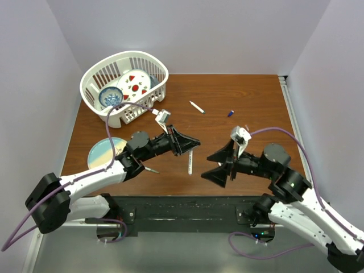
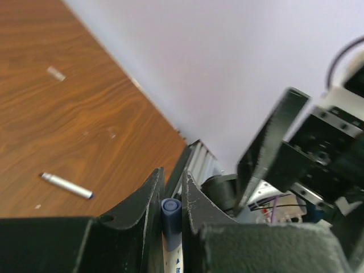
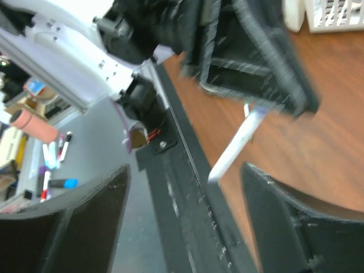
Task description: Insert the pens into the pen caps
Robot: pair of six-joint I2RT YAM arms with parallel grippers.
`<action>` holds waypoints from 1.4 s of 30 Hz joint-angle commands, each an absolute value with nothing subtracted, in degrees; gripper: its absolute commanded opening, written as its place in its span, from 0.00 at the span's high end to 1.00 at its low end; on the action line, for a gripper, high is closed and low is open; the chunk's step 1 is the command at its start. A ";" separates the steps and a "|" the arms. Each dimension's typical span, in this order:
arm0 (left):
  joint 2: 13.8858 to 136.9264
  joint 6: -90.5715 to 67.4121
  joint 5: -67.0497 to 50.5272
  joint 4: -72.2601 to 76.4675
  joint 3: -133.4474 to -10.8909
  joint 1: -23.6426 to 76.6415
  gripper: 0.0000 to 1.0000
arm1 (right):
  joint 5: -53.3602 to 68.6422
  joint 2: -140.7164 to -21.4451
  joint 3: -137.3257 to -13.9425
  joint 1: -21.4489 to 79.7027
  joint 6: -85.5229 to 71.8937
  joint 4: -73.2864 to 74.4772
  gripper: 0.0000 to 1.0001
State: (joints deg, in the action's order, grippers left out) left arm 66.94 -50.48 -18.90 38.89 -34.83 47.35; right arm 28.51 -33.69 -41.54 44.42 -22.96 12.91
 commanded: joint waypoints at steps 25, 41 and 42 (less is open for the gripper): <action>100.55 -47.46 7.64 17.05 -50.18 47.02 0.87 | 18.64 -28.30 -38.06 44.56 -28.12 24.26 0.01; 100.38 -45.18 13.71 6.15 -50.89 47.02 0.68 | 10.37 -31.38 -38.85 44.47 -30.85 26.02 0.01; 99.85 -45.09 13.80 5.98 -50.45 47.11 0.68 | 10.28 -31.38 -38.93 44.56 -30.85 26.02 0.01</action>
